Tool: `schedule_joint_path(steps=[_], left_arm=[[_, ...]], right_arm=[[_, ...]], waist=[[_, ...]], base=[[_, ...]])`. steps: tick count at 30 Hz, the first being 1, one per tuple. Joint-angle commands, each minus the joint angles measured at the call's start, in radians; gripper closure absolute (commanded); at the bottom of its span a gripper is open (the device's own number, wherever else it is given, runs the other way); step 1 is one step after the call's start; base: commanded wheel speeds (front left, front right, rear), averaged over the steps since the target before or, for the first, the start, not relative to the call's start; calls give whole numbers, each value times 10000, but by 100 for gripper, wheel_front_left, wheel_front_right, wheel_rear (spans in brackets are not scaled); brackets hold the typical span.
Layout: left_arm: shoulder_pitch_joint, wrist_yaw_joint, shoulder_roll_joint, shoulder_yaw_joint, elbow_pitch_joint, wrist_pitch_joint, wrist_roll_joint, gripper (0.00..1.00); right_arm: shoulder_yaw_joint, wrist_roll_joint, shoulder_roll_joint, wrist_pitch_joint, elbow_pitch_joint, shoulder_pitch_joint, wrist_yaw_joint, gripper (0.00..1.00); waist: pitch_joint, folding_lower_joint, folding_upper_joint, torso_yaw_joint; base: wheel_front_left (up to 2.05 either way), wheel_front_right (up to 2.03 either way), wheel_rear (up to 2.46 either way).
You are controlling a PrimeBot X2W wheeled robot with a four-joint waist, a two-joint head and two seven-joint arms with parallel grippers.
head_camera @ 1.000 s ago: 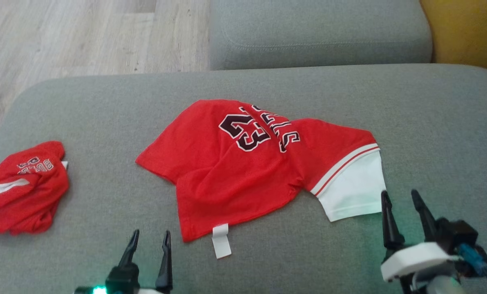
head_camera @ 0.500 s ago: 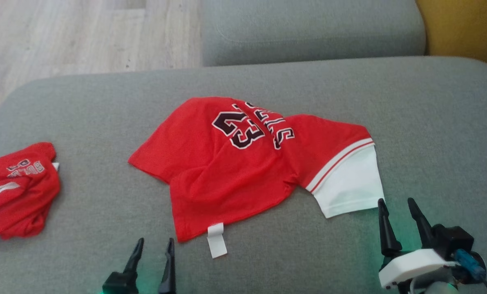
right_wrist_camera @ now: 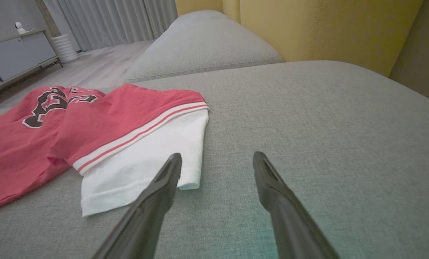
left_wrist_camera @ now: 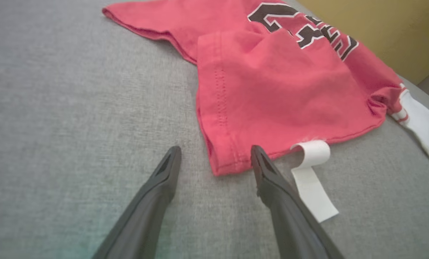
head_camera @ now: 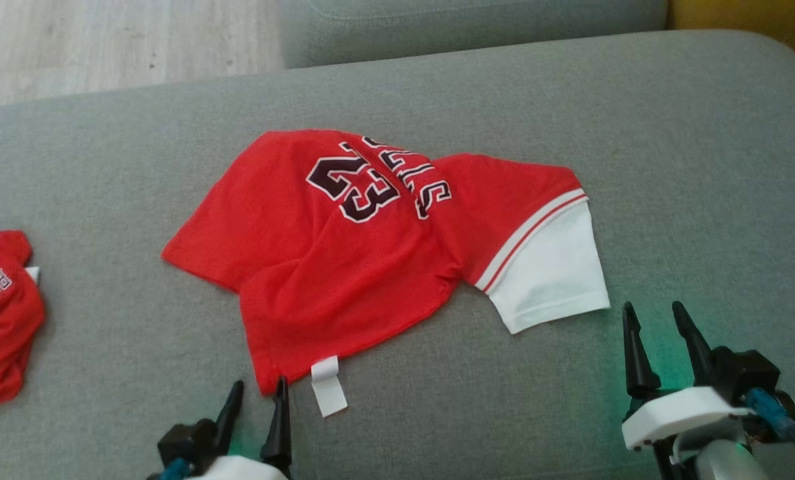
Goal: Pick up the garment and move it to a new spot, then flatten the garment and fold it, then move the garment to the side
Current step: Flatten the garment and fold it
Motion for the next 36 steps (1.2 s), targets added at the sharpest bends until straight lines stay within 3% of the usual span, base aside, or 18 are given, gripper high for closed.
schedule_joint_path(steps=[1,15,21,22,23,24,25,28,36], left_arm=[[-397,-53,24,161,-58,-53,-115,0],[-1090,-315,24,-1670,956,-53,-1754,0],[-1292,-318,24,-1535,841,-53,-2087,3],[-1319,-318,24,-1474,840,-53,-2050,47],[-1319,-318,24,-1474,840,-53,-2050,47],[-1331,-318,24,-1379,833,-53,-2046,77],[-1341,-318,24,-1294,849,-53,-2010,100],[-1363,-306,24,-795,808,-53,-1722,100],[-720,253,24,1547,-597,-53,24,100]], right_arm=[[179,-108,-47,-40,-272,-336,-7,0],[460,22,-47,-40,-272,-658,-7,0],[501,61,-47,-40,-299,-713,-7,0],[504,69,-47,-40,-306,-716,-7,0],[504,69,-47,-40,-306,-716,-7,0],[505,80,-47,-40,-313,-714,-7,0],[497,91,-47,-40,-316,-711,-7,0],[358,140,-47,-40,-272,-671,-7,0],[188,212,-47,-40,29,-534,-7,0]], waist=[[75,-2,0,-72],[378,-2,0,-279],[471,-2,0,-384],[484,-2,0,-395],[484,-2,0,-395],[493,-2,0,-402],[500,-2,0,-400],[477,-2,0,-300],[293,-2,0,376]], base=[[0,0,0],[0,0,0],[0,0,0],[0,0,0],[0,0,0],[0,0,0],[0,0,0],[0,0,0],[0,0,0]])
